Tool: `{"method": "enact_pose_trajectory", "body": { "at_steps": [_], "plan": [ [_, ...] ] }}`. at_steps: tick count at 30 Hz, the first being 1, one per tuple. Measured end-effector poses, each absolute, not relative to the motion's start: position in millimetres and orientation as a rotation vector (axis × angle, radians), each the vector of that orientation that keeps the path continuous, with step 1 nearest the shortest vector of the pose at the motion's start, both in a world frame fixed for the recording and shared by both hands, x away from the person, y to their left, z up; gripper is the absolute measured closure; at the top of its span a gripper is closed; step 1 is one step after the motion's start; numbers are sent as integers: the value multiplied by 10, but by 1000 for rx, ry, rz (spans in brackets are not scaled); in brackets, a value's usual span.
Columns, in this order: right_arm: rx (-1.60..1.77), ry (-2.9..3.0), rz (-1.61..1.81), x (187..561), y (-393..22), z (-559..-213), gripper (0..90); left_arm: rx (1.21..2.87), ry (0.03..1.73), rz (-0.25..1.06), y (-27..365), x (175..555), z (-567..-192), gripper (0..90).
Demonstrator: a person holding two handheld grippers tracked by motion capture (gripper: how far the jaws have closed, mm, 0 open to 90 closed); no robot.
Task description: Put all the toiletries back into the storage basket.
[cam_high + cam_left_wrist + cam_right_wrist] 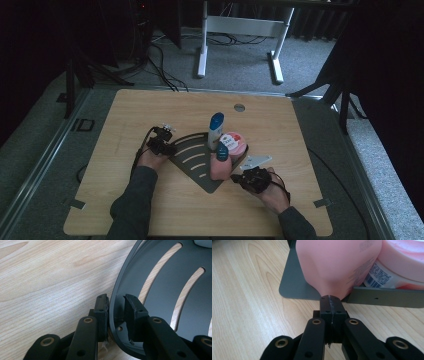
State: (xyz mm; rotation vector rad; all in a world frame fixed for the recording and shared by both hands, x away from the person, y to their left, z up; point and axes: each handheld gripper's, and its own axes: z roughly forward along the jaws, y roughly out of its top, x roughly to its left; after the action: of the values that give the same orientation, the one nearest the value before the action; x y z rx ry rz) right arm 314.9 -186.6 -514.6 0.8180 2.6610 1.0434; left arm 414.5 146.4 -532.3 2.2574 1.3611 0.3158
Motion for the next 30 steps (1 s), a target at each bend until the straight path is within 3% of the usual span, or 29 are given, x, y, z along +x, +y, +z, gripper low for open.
{"method": "enact_pose_trajectory", "body": {
  "at_steps": [30],
  "plan": [
    [876, 2649, 1083, 3233, -1790, -5210, 900, 2261, 1361, 331, 1457, 4145, -5323, 732]
  ]
}}
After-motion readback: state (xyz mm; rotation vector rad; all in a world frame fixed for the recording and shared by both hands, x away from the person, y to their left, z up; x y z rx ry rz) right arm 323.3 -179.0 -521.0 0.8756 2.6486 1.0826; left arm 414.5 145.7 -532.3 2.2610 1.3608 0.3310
